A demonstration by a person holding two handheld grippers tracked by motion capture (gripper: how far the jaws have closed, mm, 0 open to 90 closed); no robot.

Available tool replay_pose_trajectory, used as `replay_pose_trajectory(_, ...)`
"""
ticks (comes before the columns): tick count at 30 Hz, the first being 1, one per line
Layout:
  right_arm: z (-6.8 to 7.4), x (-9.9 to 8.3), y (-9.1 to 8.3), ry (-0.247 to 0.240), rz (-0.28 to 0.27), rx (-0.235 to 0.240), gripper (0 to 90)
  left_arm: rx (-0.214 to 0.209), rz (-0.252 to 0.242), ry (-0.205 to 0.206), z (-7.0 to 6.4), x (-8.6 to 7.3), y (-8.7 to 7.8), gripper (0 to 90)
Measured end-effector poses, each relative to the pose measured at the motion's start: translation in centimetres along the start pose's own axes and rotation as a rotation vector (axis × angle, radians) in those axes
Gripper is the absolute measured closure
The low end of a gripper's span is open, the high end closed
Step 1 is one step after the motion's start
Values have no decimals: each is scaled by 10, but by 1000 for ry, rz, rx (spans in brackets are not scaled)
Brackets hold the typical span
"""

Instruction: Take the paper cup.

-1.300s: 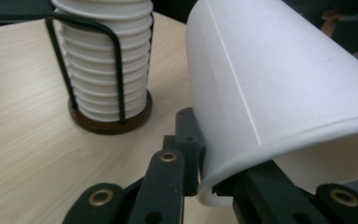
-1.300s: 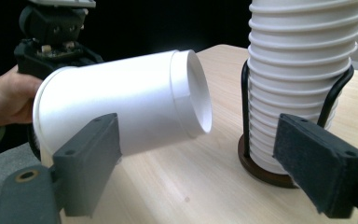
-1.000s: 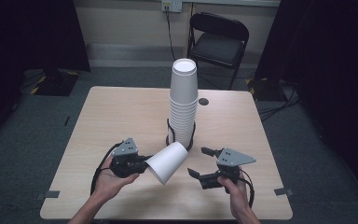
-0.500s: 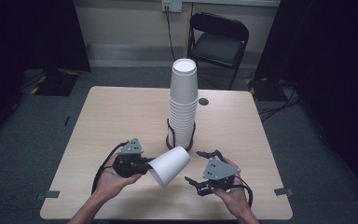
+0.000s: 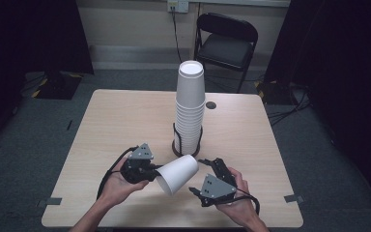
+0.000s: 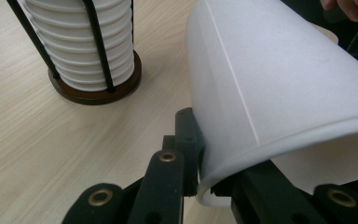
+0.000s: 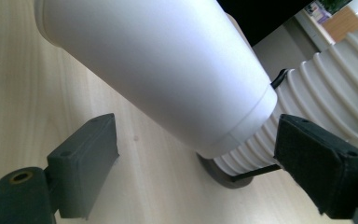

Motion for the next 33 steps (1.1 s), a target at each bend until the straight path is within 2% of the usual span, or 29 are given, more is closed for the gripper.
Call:
replay_pose_trajectory(1, 3, 2, 0, -39, -4, -5, 134, 3, 10, 5, -1, 1, 2, 852)
replay_pose_trajectory(3, 3, 3, 1, -50, -3, -9, 131, -2, 18, 5, -1, 1, 3, 853)
replay_pose_trajectory(5, 8, 6, 2, -89, 2, -5, 129, -13, 32, 8, -1, 2, 5, 852)
replay_pose_trajectory(7, 9, 6, 3, -108, 4, -4, 129, -14, 37, 5, -2, 2, 7, 852)
replay_pose_trajectory(8, 11, 8, 5, -131, 12, -20, 129, -20, 34, 1, -2, 2, 8, 852)
replay_pose_trajectory(9, 11, 8, 6, -144, 17, -27, 130, -23, 51, 2, -2, 2, 9, 853)
replay_pose_trajectory(10, 11, 8, 6, -144, 17, -27, 130, -23, 51, 2, -2, 2, 9, 853)
replay_pose_trajectory(11, 12, 8, 6, -155, 16, -38, 129, -21, 55, 5, -2, 2, 9, 853)
replay_pose_trajectory(12, 14, 10, 8, -177, 12, -30, 127, -25, 55, 3, -3, 4, 11, 853)
replay_pose_trajectory(16, 17, 11, 10, -213, 13, -41, 114, -32, 69, 6, -2, 6, 13, 852)
replay_pose_trajectory(19, 19, 11, 12, -238, 29, -44, 100, -39, 90, 7, -3, 8, 14, 853)
replay_pose_trajectory(24, 22, 11, 16, -289, 48, -56, 86, -50, 95, 12, -5, 11, 18, 854)
replay_pose_trajectory(30, 24, 12, 21, -292, 52, -54, 81, -66, 80, 4, -9, 15, 19, 857)
replay_pose_trajectory(33, 23, 14, 24, -296, 54, -61, 77, -60, 76, -1, -10, 17, 20, 858)
Point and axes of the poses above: each handheld gripper's, and its own axes: y roughly forward along the jaws, x roughly out of its top, z roughly to its left, the point moved 4 cm from there along y, roughly forward along the jaws, and after that the axes turned 4 degrees about -z, right-handed, at the moved point
